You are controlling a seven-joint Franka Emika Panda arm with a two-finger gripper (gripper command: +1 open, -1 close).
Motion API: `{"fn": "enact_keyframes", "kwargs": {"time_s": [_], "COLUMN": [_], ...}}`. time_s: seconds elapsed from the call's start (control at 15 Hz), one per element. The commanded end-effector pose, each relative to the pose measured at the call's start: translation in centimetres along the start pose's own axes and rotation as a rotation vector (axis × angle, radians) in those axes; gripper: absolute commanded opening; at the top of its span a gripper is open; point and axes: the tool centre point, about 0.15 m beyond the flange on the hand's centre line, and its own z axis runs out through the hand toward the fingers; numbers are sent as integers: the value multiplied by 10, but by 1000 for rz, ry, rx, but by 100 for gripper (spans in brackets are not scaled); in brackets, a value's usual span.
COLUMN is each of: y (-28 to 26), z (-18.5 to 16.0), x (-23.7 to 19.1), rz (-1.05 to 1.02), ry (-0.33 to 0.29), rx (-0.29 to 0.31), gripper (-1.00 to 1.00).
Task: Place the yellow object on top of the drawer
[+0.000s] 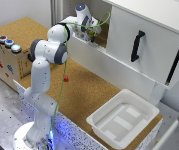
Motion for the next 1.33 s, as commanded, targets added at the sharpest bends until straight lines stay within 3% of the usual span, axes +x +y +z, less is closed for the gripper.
{"fn": "enact_keyframes", "kwargs": {"time_s": [0.0,0.4,0.73,1.13,1.27], "y": [-2,-12,-21,-54,-69], "z": [14,-6,-49,-106,-116], "x": [17,11,-21,-63,-79], "rz": [-16,-52,-59,-178,-227], "ry": [-40,12,63,108,90], "rx": [-68,-61,-19,96,153], "gripper": [-100,-100,-100,-100,-100]}}
